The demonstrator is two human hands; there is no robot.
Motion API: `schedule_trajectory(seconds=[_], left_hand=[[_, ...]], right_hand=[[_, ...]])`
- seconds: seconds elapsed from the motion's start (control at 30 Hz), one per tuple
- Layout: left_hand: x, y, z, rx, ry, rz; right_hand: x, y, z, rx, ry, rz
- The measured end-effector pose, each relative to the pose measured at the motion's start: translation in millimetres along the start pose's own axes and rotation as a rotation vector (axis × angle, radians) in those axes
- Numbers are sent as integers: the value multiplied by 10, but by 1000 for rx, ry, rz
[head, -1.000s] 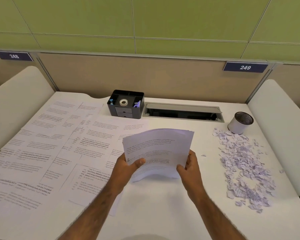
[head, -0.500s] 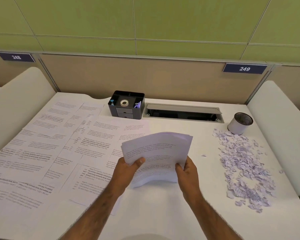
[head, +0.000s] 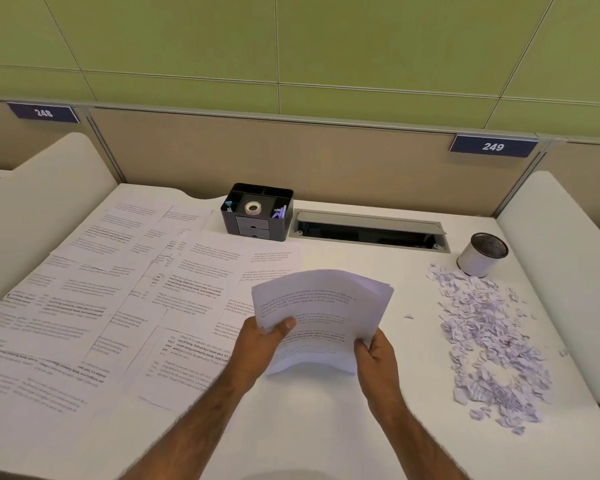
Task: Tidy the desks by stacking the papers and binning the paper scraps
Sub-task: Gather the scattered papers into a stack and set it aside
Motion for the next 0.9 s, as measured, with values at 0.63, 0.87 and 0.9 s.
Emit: schedule_trajectory(seconds=[0.63, 0.87, 0.9], left_hand=[[-345, -39, -204, 25, -90, -14], [-83, -66, -368, 68, -125, 16], [-18, -82, -464, 74, -140, 14]], right_hand=[[99, 95, 18, -33, 71, 50], [132, -35, 108, -105, 102, 16], [81, -37, 183, -133, 87, 20]])
Point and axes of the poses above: each hand's wrist, its own y-axis away from the middle knuckle, its own z-axis out of the palm, x = y × z, the point moved 1 cm from there along -y, towards the middle knuckle, and after that the axes turned 15 degrees about y, right-handed, at the moved point
